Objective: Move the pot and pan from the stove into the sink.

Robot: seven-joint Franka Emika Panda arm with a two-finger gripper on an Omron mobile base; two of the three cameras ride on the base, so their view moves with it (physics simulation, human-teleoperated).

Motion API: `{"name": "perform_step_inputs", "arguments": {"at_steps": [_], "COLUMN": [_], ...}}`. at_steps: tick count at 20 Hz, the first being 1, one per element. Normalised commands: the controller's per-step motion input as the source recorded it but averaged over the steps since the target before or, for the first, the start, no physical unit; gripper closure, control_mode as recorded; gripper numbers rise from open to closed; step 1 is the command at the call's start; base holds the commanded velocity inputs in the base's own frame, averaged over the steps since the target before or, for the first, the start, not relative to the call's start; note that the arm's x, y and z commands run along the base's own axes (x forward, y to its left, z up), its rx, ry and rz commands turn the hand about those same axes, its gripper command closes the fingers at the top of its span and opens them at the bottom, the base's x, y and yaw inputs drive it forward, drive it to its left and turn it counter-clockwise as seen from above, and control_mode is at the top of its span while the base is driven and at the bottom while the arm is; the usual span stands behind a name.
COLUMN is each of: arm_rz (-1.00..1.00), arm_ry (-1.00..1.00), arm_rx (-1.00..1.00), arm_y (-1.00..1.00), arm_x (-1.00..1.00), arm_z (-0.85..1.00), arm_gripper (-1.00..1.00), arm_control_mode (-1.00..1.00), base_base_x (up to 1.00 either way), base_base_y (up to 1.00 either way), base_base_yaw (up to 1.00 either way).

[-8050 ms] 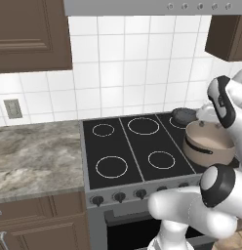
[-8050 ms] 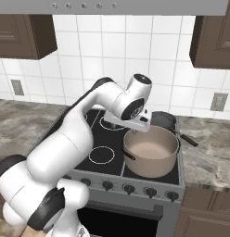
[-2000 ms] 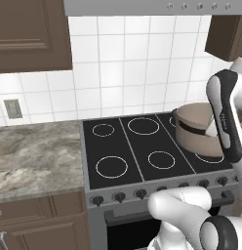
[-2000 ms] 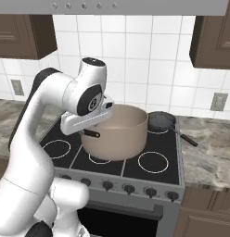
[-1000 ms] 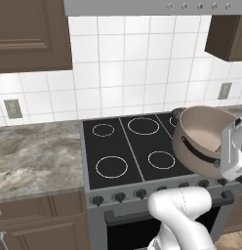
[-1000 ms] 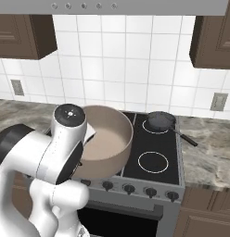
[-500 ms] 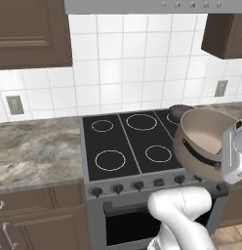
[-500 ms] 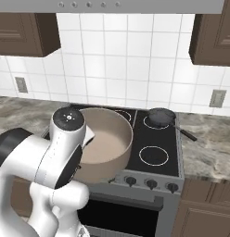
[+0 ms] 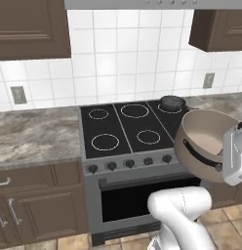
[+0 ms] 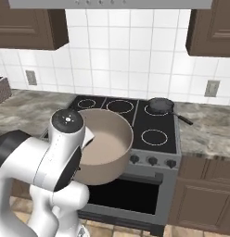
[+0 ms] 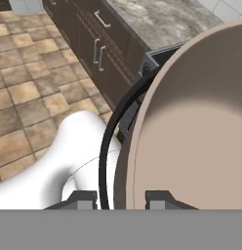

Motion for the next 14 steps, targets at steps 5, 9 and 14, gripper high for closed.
{"name": "perform_step_inputs", "arguments": {"at_steps": [5,9,14], "arm_rz": [0.0,0.0,0.0], "arm_ry": [0.0,0.0,0.0], "arm_rx": [0.0,0.0,0.0], "arm_y": [0.0,0.0,0.0], "arm_x": [0.0,0.0,0.0], "arm_z": [0.0,0.0,0.0], "arm_gripper": [1.0,1.0,1.0], "arm_control_mode": [1.0,1.0,1.0], "base_base_x": [-0.01,0.0,0.0], "base_base_y": [-0.11,-0.15,-0.03], "base_base_yaw": [-0.33,-0.44,-0.47]}}
